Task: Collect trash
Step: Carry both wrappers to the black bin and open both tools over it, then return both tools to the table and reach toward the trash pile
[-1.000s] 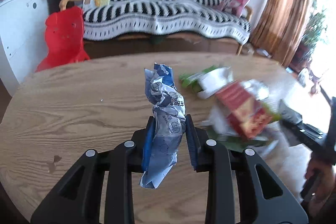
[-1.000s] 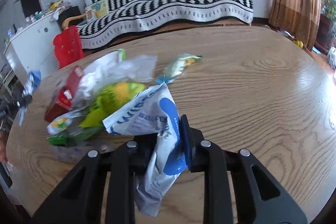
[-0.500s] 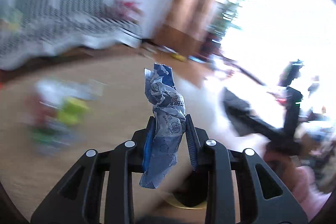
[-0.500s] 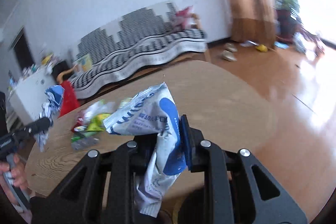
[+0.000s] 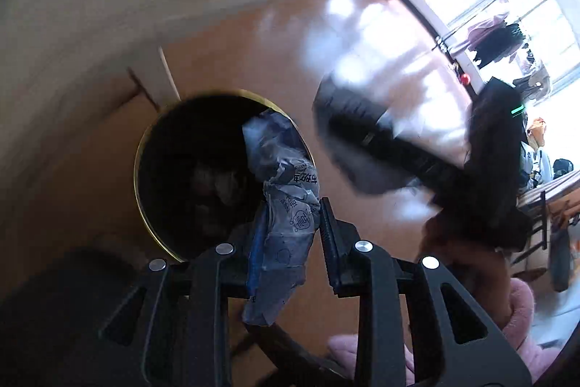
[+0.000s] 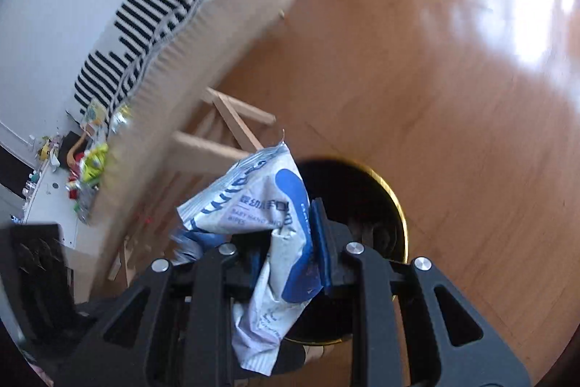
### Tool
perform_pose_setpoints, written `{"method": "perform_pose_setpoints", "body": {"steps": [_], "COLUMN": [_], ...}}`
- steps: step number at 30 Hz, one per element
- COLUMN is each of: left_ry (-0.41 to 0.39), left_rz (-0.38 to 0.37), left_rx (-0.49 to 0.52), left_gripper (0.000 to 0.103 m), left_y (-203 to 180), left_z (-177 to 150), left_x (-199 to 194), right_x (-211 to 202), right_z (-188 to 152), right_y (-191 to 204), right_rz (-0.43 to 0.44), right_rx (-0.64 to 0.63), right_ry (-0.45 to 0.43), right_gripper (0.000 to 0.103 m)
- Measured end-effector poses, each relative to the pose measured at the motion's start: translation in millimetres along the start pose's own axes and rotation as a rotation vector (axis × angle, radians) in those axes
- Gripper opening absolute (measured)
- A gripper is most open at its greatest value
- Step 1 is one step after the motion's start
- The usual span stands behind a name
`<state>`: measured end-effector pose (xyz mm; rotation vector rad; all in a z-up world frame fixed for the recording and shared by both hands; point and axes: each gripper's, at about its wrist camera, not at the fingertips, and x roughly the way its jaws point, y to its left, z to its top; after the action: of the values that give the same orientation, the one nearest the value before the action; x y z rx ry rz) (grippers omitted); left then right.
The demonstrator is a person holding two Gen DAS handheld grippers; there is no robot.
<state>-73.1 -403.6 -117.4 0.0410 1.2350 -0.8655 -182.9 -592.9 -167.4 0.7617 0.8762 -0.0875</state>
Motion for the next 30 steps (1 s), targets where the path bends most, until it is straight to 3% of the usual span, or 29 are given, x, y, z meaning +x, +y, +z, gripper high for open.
{"method": "perform_pose_setpoints", "body": {"steps": [4, 16, 18, 19, 20, 21, 22, 26, 30], "left_ry": [0.019, 0.011, 0.013, 0.012, 0.005, -0.021, -0.061, -0.093, -0.106], "left_rz": [0.017, 0.006, 0.019, 0.029, 0.045, 0.066, 0.072, 0.057, 0.061], "left_rx": [-0.042, -0.012, 0.0, 0.0, -0.003, -0.015, -0.027, 0.002, 0.006], "left_gripper": [0.027, 0.028, 0.03, 0.036, 0.063, 0.094, 0.097, 0.097, 0.097], "left_y": [14, 7, 5, 2, 0, -1, -2, -8, -10], "left_z": [2, -10, -10, -10, -10, -10, -10, -12, -12], "left_x": [5, -6, -4, -4, -5, -8, -12, -16, -21], "right_x": [8, 8, 7, 5, 4, 4, 1, -12, -22], "right_z": [4, 6, 8, 8, 10, 12, 14, 24, 28], "right_y": [7, 8, 13, 14, 17, 17, 14, 6, 5], "right_rz": [0.004, 0.014, 0.071, 0.087, 0.092, 0.076, 0.076, 0.026, -0.058], "right_rx": [-0.009, 0.015, 0.017, 0.018, 0.021, 0.039, 0.06, 0.132, 0.1], "right_ry": [0.003, 0.007, 0.009, 0.007, 0.012, 0.017, 0.01, -0.037, -0.071], "right_gripper": [0.024, 0.024, 0.024, 0.027, 0.034, 0.067, 0.096, 0.097, 0.097]}}
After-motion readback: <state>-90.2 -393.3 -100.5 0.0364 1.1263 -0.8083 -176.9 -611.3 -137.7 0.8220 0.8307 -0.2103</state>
